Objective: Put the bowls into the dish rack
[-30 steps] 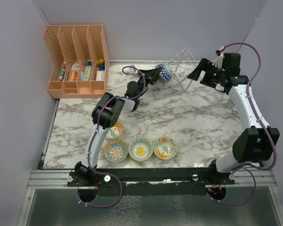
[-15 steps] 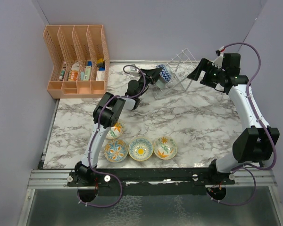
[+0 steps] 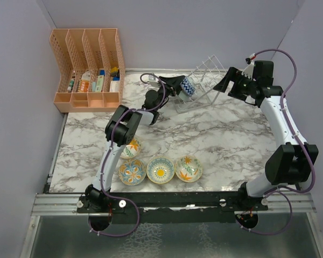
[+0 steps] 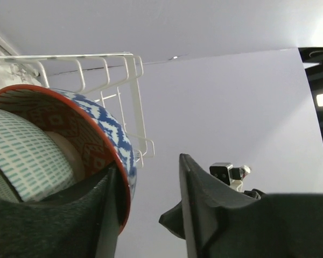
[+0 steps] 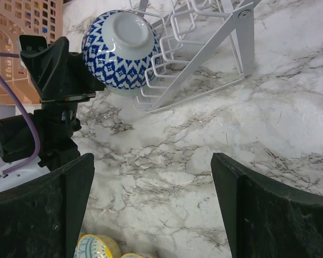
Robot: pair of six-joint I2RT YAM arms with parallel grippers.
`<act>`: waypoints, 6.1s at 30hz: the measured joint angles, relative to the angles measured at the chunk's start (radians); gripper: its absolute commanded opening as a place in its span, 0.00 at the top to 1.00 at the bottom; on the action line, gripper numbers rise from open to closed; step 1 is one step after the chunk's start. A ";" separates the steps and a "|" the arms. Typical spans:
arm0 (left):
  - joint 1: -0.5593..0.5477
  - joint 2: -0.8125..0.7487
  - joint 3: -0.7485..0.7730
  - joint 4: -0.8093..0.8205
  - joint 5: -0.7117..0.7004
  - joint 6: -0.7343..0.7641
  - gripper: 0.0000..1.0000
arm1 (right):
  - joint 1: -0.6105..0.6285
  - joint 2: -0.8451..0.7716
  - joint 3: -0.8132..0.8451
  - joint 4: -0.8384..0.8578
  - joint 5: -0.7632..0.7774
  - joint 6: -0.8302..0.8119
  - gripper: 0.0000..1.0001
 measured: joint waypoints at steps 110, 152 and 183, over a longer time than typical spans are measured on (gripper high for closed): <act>0.090 -0.117 0.407 -1.071 0.171 0.494 0.01 | 0.000 0.002 -0.049 0.002 -0.010 -0.002 0.11; 0.119 -0.215 0.179 -1.008 0.166 0.486 0.01 | 0.000 0.001 -0.060 0.006 -0.013 -0.001 0.11; 0.093 -0.154 0.323 -1.032 0.194 0.467 0.01 | 0.000 0.001 -0.060 0.007 -0.013 -0.001 0.11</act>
